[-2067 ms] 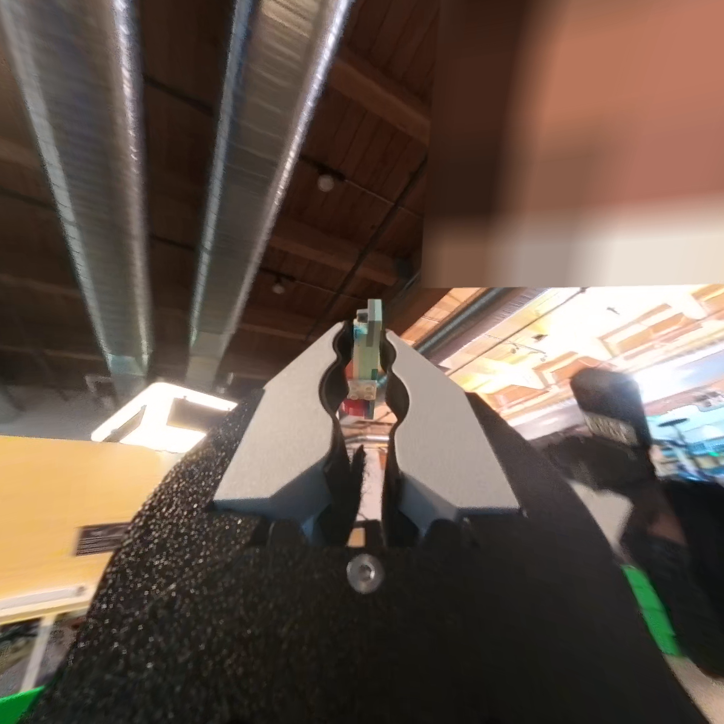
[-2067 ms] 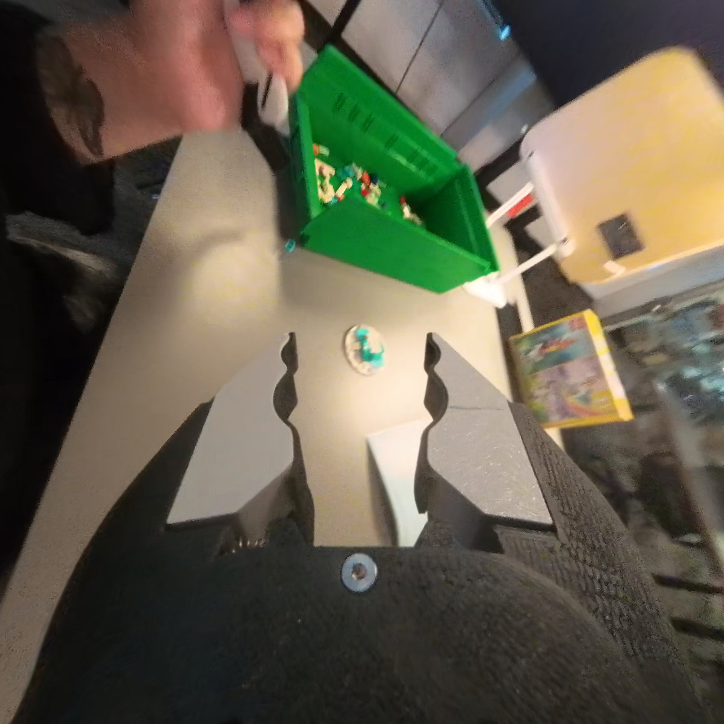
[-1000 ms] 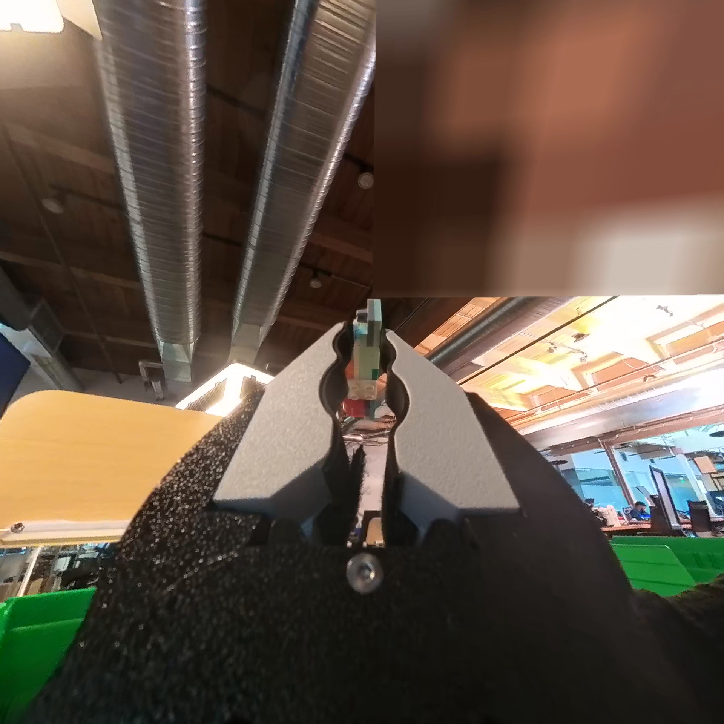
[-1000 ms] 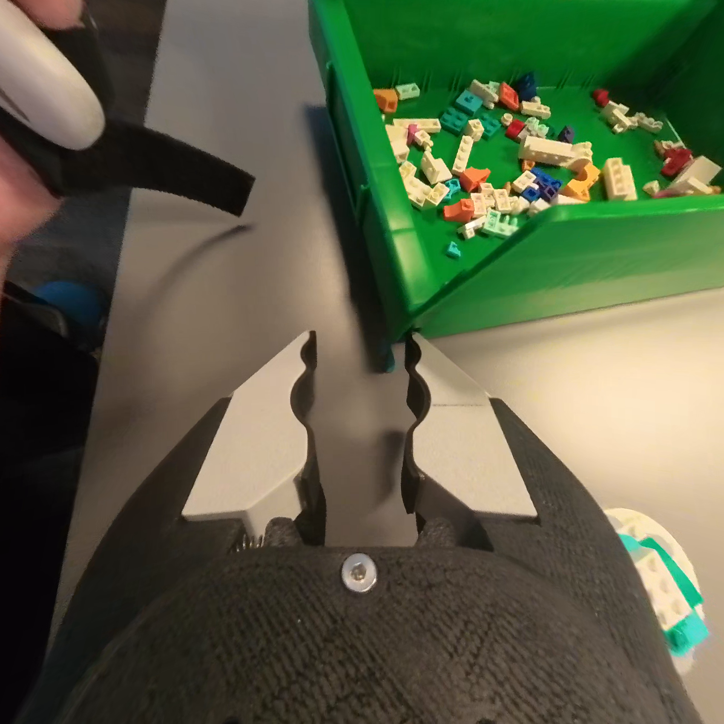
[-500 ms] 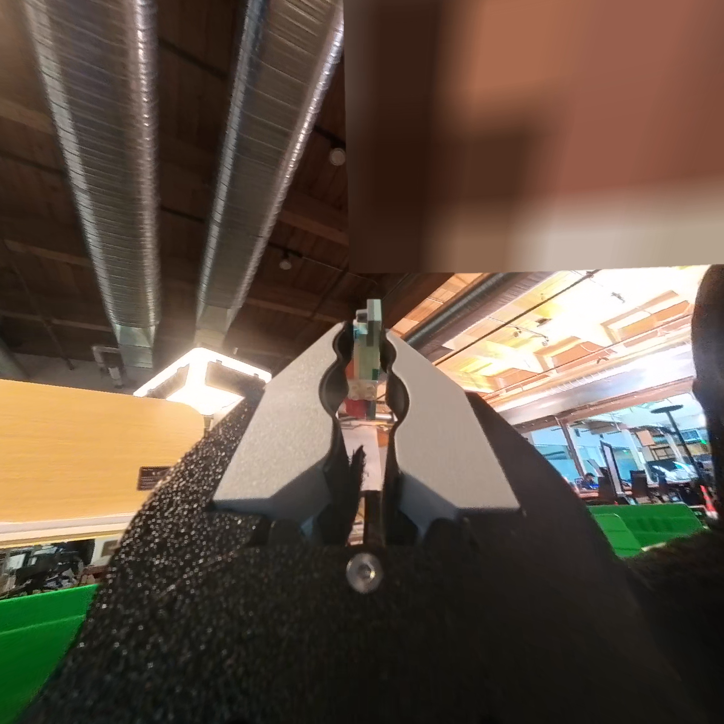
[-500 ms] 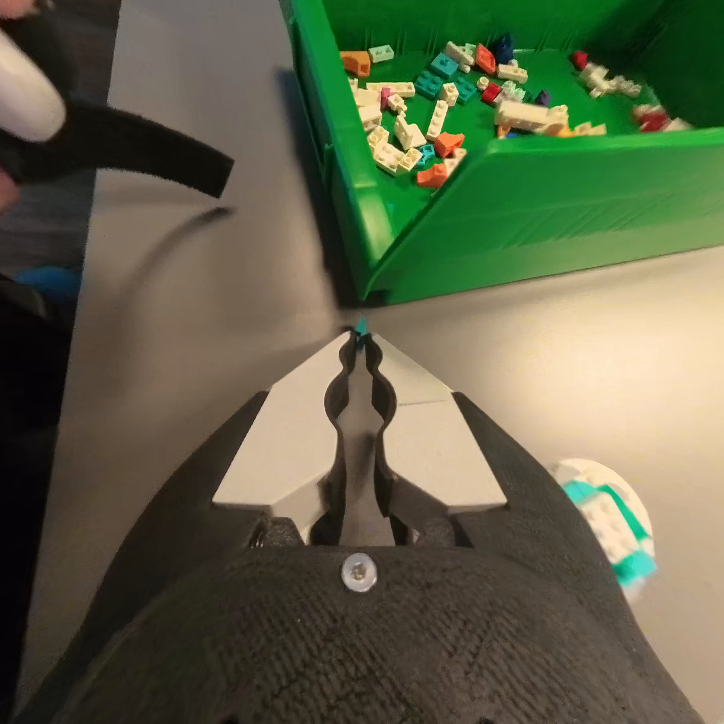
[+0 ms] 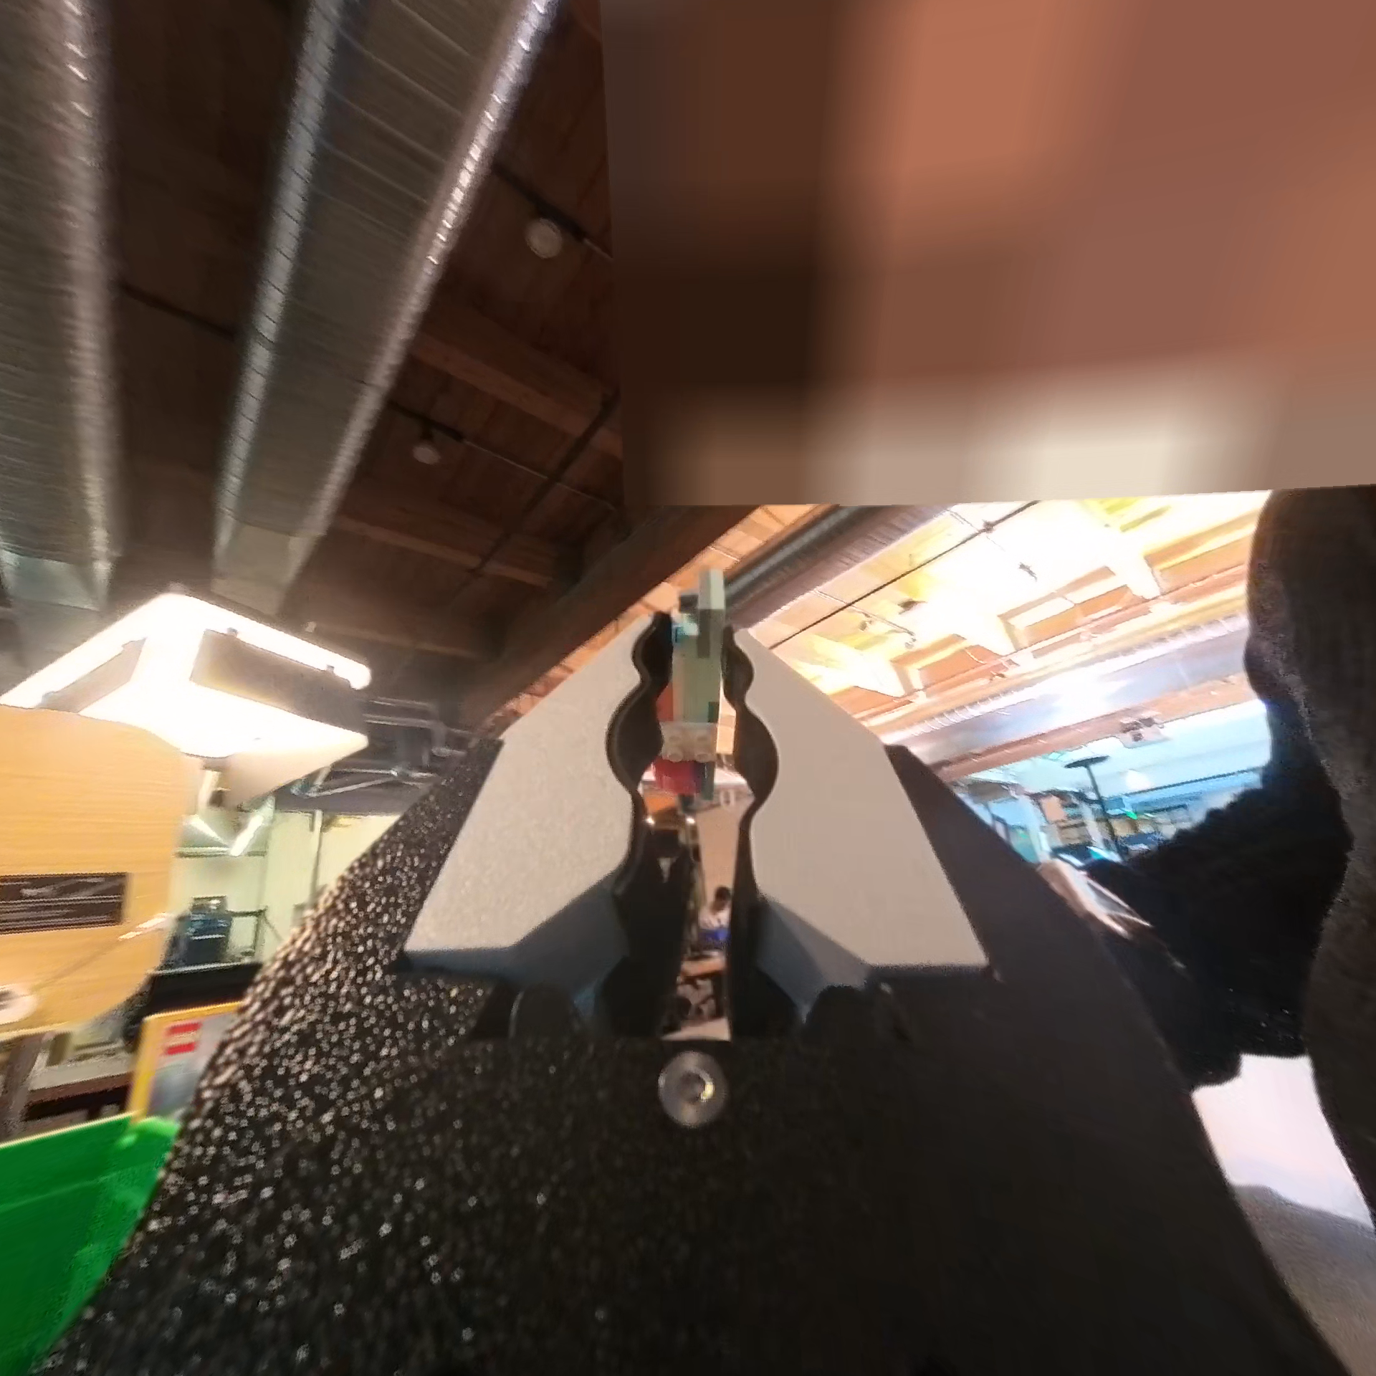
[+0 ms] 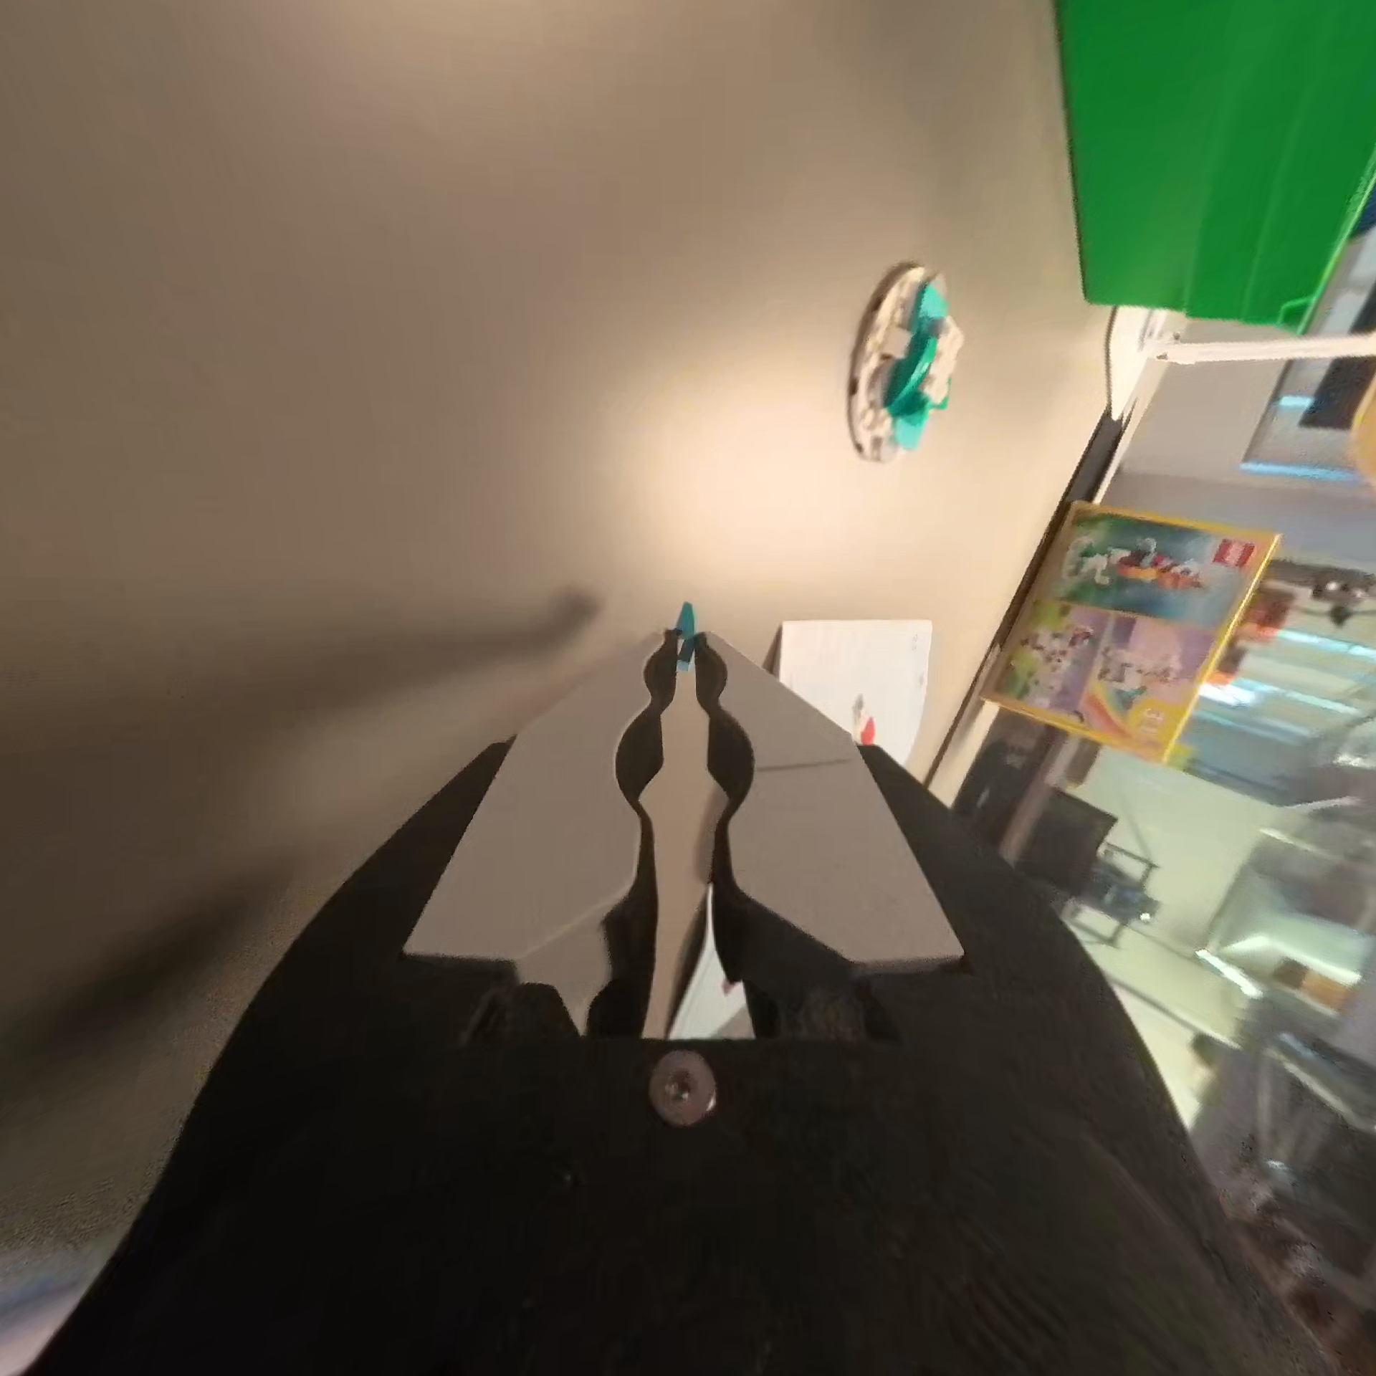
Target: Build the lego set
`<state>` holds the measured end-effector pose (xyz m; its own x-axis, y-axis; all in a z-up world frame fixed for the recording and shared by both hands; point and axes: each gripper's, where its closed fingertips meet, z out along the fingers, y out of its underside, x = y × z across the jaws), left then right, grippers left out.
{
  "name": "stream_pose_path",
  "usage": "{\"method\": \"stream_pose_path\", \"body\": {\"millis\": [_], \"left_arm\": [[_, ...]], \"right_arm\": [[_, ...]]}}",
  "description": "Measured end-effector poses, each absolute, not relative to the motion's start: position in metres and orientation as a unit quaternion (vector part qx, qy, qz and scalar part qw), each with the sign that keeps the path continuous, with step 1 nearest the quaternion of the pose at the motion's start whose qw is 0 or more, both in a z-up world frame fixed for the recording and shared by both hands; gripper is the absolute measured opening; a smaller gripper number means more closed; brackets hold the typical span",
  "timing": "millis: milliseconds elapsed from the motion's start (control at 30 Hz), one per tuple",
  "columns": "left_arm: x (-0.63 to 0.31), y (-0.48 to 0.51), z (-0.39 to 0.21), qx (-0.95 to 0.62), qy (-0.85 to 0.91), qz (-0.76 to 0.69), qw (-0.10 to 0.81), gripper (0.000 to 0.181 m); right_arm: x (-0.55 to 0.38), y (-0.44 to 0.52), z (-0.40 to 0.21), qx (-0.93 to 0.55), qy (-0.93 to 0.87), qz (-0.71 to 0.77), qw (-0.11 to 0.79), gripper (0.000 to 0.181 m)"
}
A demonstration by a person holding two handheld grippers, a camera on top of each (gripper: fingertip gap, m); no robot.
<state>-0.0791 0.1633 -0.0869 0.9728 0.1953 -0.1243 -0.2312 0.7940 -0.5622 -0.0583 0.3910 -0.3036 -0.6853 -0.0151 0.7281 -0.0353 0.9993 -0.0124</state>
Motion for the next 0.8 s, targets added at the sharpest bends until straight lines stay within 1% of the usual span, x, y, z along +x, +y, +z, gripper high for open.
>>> {"method": "stream_pose_path", "body": {"millis": [300, 467, 633, 800], "left_arm": [[-0.053, 0.199, -0.082, -0.341, 0.067, 0.086, 0.934, 0.011], [-0.043, 0.213, -0.079, -0.357, 0.086, 0.073, 0.927, 0.01], [-0.036, 0.226, -0.078, -0.367, 0.099, 0.067, 0.923, 0.011], [-0.034, 0.235, -0.081, -0.374, 0.102, 0.061, 0.92, 0.01]], "right_arm": [[-0.037, 0.411, -0.315, 0.154, -0.904, -0.042, 0.397, 0.003], [-0.034, 0.418, -0.316, 0.194, -0.902, -0.043, 0.384, 0.004], [-0.031, 0.422, -0.311, 0.189, -0.906, -0.022, 0.377, 0.02], [-0.024, 0.43, -0.309, 0.121, -0.926, 0.03, 0.358, 0.027]]}}
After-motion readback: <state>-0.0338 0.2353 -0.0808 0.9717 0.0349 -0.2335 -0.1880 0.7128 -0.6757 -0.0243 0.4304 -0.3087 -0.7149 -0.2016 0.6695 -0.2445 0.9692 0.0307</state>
